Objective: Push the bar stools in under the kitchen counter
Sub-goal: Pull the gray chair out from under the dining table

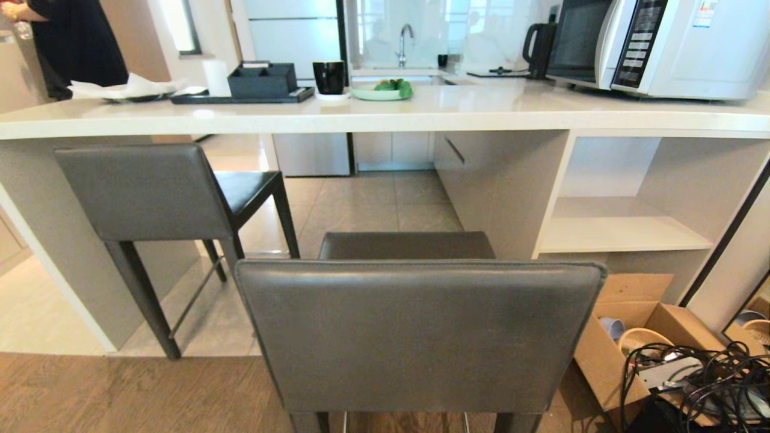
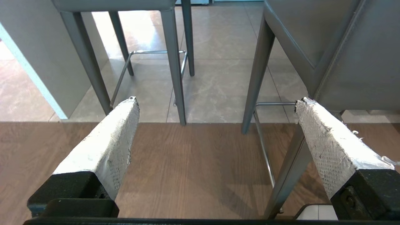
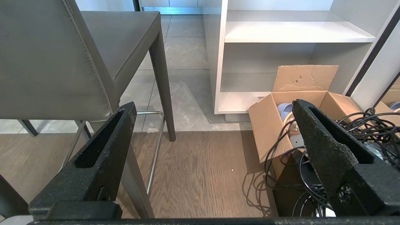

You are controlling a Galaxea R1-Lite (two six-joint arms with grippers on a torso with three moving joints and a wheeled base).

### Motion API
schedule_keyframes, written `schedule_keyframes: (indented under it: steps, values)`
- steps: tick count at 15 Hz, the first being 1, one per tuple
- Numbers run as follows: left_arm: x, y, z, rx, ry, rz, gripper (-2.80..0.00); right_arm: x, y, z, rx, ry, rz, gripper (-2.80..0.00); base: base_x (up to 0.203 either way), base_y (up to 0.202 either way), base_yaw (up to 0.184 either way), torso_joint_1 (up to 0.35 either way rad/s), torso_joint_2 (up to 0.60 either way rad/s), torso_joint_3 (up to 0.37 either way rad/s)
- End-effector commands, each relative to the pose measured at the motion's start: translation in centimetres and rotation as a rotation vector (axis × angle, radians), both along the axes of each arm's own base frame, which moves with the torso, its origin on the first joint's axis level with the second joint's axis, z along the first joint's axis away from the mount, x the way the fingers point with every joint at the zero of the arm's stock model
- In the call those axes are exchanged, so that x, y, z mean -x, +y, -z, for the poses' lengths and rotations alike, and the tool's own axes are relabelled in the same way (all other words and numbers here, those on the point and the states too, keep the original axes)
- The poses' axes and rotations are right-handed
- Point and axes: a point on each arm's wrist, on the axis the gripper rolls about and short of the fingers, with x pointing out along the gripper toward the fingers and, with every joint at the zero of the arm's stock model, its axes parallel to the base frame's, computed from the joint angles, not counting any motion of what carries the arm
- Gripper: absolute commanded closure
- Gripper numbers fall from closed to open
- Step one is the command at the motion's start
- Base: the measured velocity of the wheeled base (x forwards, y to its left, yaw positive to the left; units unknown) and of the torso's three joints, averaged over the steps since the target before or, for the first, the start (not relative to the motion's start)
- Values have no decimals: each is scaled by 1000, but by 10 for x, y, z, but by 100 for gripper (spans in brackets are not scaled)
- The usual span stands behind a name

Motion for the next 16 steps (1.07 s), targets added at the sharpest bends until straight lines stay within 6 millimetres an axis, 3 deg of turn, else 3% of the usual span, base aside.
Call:
schedule_keyframes:
  steps: [1, 8, 9, 10, 16]
  values:
    - [0, 0, -1, 0, 1, -1, -280, 0, 0, 0, 5, 3, -1, -280, 0, 0, 0, 0, 0, 0]
    - [-2, 0, -2, 12, -52, -7, -280, 0, 0, 1, 0, 3, -1, -280, 0, 0, 0, 0, 0, 0]
    - [-2, 0, -2, 11, -52, -7, -280, 0, 0, 1, -3, 3, -1, 0, 0, 0, 0, 0, 0, 0]
    - [-2, 0, -2, 1, -52, -3, 0, 0, 0, 1, 4, 3, -3, 0, 0, 0, 0, 0, 0, 0]
    - [-2, 0, -2, 35, -50, -7, 0, 0, 0, 0, -35, 1, 2, 0, 0, 0, 0, 0, 0, 0]
